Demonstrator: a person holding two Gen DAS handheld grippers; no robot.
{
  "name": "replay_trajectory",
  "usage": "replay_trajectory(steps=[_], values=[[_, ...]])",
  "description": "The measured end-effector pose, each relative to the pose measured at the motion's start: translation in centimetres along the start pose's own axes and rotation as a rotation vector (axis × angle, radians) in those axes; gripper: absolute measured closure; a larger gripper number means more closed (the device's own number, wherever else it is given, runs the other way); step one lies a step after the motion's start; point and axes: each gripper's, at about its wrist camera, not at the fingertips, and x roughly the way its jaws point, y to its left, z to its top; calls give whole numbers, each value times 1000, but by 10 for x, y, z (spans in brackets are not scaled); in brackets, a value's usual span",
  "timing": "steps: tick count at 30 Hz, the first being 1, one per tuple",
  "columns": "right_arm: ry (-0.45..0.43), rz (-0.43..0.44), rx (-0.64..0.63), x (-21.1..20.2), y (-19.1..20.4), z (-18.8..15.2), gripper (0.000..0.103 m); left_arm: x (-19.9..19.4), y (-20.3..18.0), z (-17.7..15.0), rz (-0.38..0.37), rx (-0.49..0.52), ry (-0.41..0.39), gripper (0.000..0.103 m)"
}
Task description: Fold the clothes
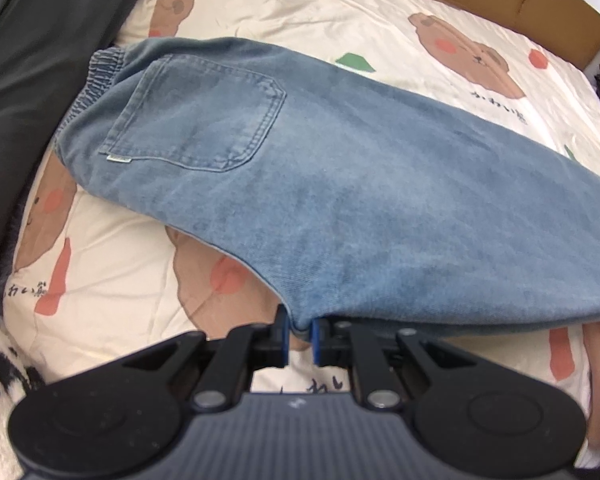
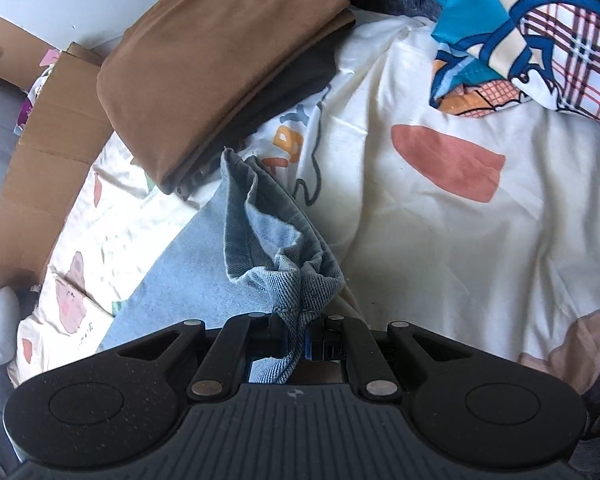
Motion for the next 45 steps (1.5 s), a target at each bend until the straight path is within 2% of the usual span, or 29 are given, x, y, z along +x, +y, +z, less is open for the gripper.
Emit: replay_trajectory(steps=[4,10,12,14,17,24,28,35,40,45], values=[[14,-11,15,2,-8,0,97,8,-2,3,5,29,24,93],[35,-14,104,24,-29,-5,96,25,-4,-1,15,16,68,92],[45,-21,142,31,-36,-7,91,24,-4,0,12,11,77,92],[55,-28,173,36,-44,-7,82,22,-4,1,10,6,85,88],[50,-67,144,31,-46,-7,74,14,-2,2,8,0,95,87],[14,-109,13,-3,-28,-5,72,-40,5,4,14,-30,34,86],[-26,-69,-119,-16,-6,1,73,-54,12,19,7,-35,-18,75],[2,-42,-315,9,32,4,73,-43,18,42,0,-52,-42,72],[24,-91,-390,43,43,3,73,-27,19,53,-3,-50,-40,71],[-6,-167,-440,59,45,10,74,-8,22,67,-5,-58,-41,70]])
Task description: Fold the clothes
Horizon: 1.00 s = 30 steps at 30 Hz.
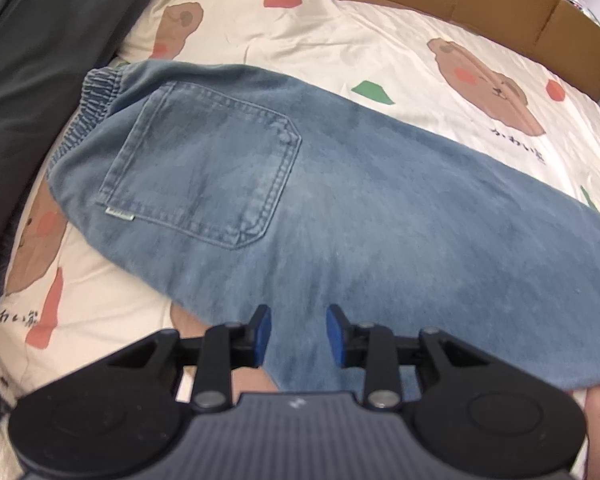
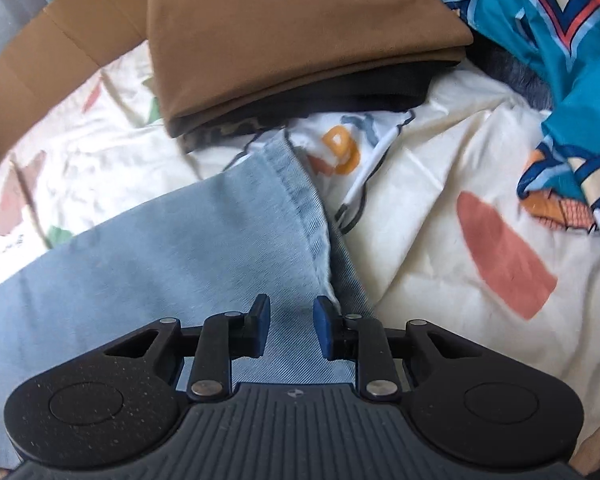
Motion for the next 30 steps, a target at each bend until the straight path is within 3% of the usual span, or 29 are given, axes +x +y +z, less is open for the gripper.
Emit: replay_trajectory(steps=[9,13,19,27,30], values=[[12,-86,-33,16,-3,14,85,33,12,23,18,-16,-22,70],[-14,-108,-59,10,5,22,84,38,25,39,33,-41,-75,69],[-67,-49,-109,-2,25,41,83,46,49,67,88,-71,-169,67],[-72,-90,-141,6,38,59,82,50,90,110,168,-164,-298,67],[-72,-106,-136,13,41,63,81,58,108,124,151,-221,-312,67]])
